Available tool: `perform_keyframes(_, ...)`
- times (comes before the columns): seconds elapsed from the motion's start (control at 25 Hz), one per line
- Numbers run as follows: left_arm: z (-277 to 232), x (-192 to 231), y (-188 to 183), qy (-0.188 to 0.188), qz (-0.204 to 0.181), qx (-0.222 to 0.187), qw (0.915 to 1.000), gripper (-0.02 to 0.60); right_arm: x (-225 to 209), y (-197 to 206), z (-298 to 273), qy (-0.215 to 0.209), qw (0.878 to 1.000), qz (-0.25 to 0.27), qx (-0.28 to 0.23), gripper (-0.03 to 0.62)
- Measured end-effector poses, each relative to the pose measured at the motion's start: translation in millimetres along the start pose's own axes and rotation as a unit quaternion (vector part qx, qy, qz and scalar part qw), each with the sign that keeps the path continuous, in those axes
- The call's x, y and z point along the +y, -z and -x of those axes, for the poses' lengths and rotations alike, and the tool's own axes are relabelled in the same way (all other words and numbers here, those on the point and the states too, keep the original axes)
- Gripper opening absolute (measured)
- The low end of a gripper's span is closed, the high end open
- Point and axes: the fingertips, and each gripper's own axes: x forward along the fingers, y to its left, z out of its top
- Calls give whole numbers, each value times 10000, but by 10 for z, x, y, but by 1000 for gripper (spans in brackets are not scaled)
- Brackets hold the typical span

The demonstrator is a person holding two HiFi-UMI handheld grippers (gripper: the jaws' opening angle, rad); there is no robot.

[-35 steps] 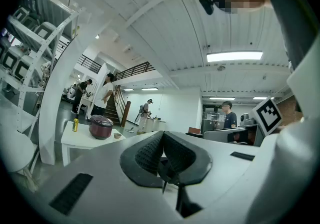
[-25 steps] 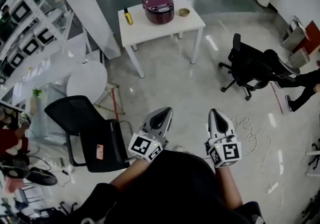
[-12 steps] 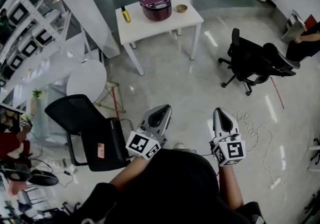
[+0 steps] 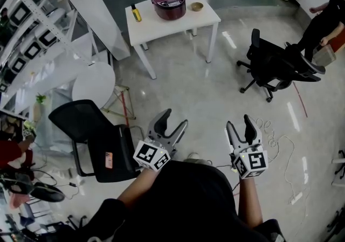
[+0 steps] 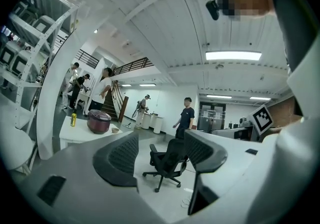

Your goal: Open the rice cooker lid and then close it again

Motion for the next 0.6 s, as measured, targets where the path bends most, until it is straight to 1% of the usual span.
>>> perform_keyframes(0.16,23,24,37,-84,-47,19,10000,264,-30,60,-12,3,9999,-86,60,239)
perform_keyframes(0.28,62,34,104,-176,-15,142,9997,264,-41,94,-26,27,9999,-148,84,239)
perform_keyframes(0.44,112,96,223,-296,55,325,9990,264,-14,235,-82,-95,9994,-265,177,238)
perform_keyframes(0.6,67,207,291,-337,106,406,9985,264,24,328,-181,-183,9989,-338,277,238)
